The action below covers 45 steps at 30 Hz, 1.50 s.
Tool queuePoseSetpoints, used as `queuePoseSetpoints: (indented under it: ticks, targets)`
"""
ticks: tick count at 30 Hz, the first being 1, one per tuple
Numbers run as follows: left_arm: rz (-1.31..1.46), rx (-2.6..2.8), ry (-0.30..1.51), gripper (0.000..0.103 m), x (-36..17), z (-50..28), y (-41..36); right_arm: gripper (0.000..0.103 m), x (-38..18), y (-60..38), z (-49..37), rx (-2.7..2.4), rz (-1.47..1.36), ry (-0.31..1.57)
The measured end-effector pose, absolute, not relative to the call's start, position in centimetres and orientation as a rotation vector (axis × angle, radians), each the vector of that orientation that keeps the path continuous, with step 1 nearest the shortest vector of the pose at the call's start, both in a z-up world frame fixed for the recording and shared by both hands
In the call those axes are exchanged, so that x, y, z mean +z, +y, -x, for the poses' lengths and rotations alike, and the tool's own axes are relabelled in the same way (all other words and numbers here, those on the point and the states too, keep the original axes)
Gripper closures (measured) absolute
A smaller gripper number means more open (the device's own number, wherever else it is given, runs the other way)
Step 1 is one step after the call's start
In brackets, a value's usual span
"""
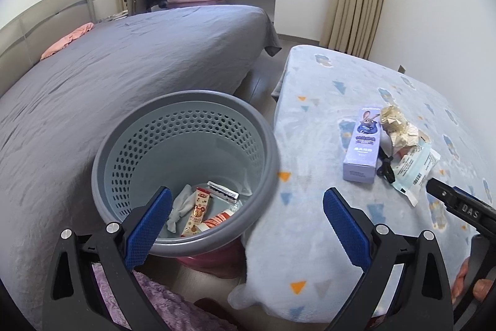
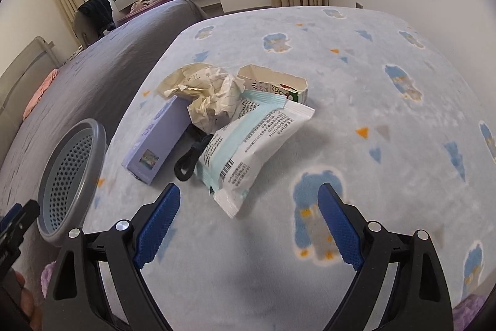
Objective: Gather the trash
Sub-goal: 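Grasp the white-and-teal snack wrapper with the right tool and lift it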
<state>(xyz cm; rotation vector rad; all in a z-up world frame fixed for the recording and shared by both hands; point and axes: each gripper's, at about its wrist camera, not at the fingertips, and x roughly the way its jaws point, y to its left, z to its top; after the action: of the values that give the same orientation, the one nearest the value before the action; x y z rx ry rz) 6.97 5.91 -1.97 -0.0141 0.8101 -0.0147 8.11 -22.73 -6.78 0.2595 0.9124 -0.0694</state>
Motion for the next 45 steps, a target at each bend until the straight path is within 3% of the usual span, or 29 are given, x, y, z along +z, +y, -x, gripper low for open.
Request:
queuePoseSetpoints:
  ticks: [30, 31, 33, 34, 45]
  targets:
    - [0.002, -0.042, 0.852, 0.007, -3.5, -7.6, 4.5, 0.018, -10.4, -22.9, -14.2, -0.190, -0.360, 0.940]
    - [0.001, -0.043, 0.851, 0.007, -3.4, -7.5, 4.5, 0.019, -10.4, -23.0, -14.0, -0.181, -0.364, 0.933]
    - [-0.001, -0.043, 0.849, 0.007, -3.4, -7.5, 4.4, 0.039, -10.4, -23.0, -13.9, -0.159, -0.368, 0.940]
    - [-0.002, -0.044, 0.850, 0.007, -3.4, -7.5, 4.3, 0.042, -10.4, -23.0, -13.8, -0.134, -0.375, 0.945]
    - [-0.013, -0.081, 0.851, 0.007, -3.3, -7.3, 2.4, 0.046, -9.2, -25.0, -10.3, -0.078, -0.354, 0.948]
